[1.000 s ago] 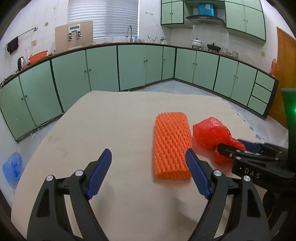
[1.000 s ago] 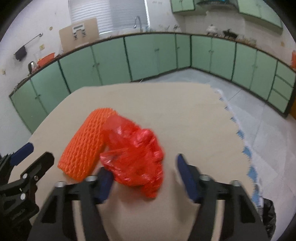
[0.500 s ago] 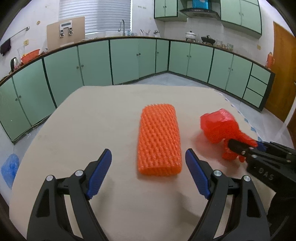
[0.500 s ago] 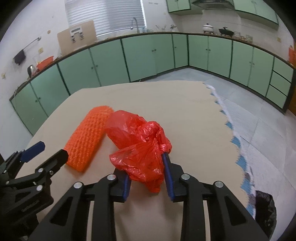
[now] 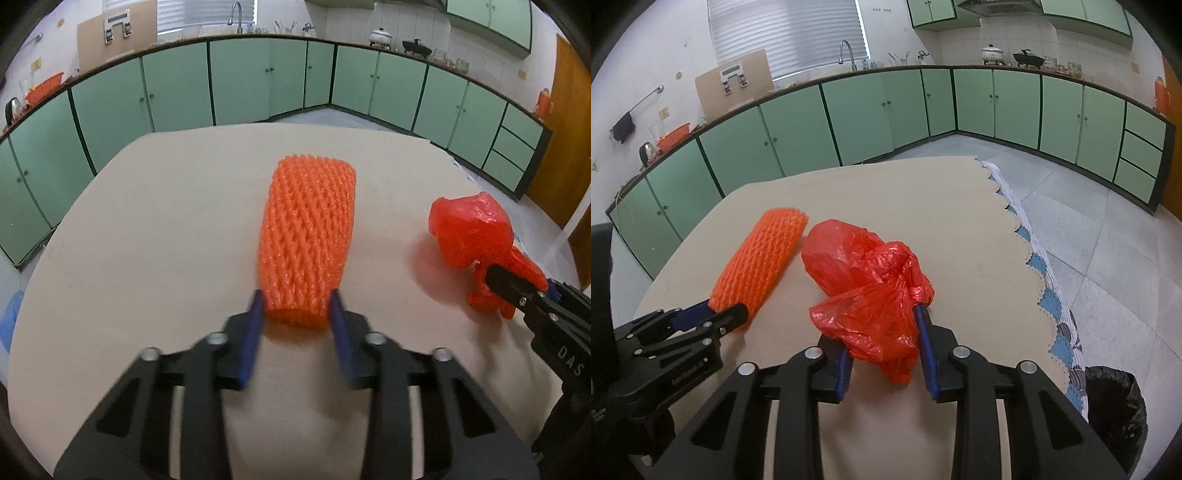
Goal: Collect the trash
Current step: 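Grasp the orange foam mesh sleeve with the left tool while the right tool grasps the red bag, then lift the foam sleeve and red bag and carry them over the black bin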
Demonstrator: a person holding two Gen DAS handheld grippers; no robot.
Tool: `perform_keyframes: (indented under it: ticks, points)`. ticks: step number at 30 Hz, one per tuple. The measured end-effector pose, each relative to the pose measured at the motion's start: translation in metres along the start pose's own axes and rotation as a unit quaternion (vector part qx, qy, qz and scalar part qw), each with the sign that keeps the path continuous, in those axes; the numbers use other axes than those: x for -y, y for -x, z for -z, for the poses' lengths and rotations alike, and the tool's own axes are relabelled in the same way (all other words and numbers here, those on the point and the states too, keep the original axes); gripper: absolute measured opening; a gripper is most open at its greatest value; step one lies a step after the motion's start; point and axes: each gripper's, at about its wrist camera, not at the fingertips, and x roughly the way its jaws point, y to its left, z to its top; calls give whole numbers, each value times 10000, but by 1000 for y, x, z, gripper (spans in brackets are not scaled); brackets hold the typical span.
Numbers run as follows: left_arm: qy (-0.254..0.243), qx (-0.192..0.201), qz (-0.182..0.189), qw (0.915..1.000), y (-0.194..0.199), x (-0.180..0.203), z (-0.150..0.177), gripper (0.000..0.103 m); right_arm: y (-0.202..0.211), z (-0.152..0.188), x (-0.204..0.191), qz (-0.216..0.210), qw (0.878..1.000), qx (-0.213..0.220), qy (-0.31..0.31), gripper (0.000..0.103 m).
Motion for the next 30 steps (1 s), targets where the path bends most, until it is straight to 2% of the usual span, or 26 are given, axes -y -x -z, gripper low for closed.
perform_keyframes:
  ticks: [1,3,8,19,30]
  points:
    - [-11,35,-24,10000,1,0,0,9,1,0,0,4,10000,20,12,31]
    - [27,89,-15,10000,3,-1,1,8,3,2,-1,8,10000,54,30,31]
    - [250,296,10,9993,12,-7,1,7,11,6,-1,14,9999,135,63,31]
    - [255,694,97,9972,61,-9,16,7,55,10,5,49,9988,491,10,31]
    - [36,982,411,9943,98,21,21,7,100,16,12,157,9972,724,-39,31]
